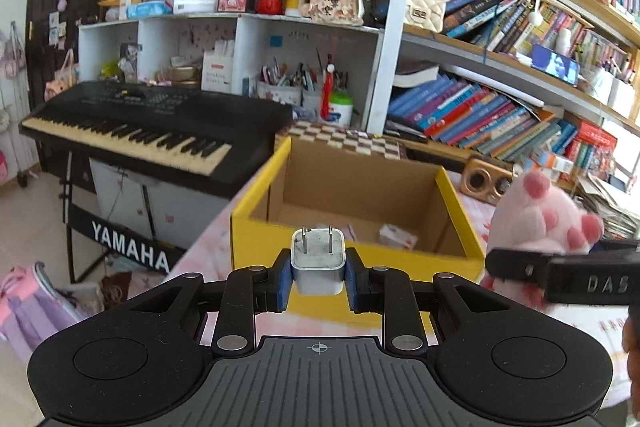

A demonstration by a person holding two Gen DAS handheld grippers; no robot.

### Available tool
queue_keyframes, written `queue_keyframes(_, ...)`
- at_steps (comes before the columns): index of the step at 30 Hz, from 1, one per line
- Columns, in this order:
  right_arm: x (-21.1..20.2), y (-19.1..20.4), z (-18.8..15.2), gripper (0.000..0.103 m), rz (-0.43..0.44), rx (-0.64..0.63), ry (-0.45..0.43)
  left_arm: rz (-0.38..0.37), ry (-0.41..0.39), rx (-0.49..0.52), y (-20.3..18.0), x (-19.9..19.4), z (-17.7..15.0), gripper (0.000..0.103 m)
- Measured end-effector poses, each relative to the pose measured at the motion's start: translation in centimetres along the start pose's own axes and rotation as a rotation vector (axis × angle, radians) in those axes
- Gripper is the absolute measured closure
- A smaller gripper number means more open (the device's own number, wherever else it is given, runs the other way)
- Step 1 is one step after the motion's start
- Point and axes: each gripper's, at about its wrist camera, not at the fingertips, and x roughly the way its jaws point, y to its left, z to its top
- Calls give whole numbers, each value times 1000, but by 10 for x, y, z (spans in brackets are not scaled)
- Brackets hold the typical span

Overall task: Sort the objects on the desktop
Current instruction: 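Carry the plush toy and white plug with both grippers toward the yellow box, then lower both items into the yellow box and open both grippers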

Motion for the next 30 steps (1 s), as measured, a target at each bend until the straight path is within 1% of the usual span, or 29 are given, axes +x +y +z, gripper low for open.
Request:
queue_keyframes(6, 42, -13, 50, 21, 23, -57, -32, 20, -42, 11, -5, 35, 34, 78)
queue_keyframes(9, 64, -14, 68, 21, 45, -100, -29, 28, -32, 31, -10, 58, 46, 78)
queue_keyframes(14, 101, -14, 91, 21, 67, -181, -23, 30, 68, 91, -20, 102, 47, 78)
queue_keyframes(17, 118, -18, 103, 21, 78, -165, -21, 36, 124, 122, -27, 121, 41, 78)
queue_keyframes(19, 128, -20, 108, 21, 89, -161, -4, 30, 161, 132, -31, 130, 36, 78)
queue_keyframes(22, 141, -22, 109, 21, 113, -170, 36, 27, 217, 144, -34, 143, 29, 78)
queue_keyframes(25, 154, -23, 105, 21, 141, -196, 92, 65, 284, 175, -36, 156, 22, 78)
queue_keyframes(27, 162, -23, 99, 21, 158, -211, 137, 85, 305, 210, -39, 161, 20, 78)
queue_keyframes(30, 171, -20, 89, 21, 182, -268, 199, 89, 333, 213, -37, 166, 21, 78)
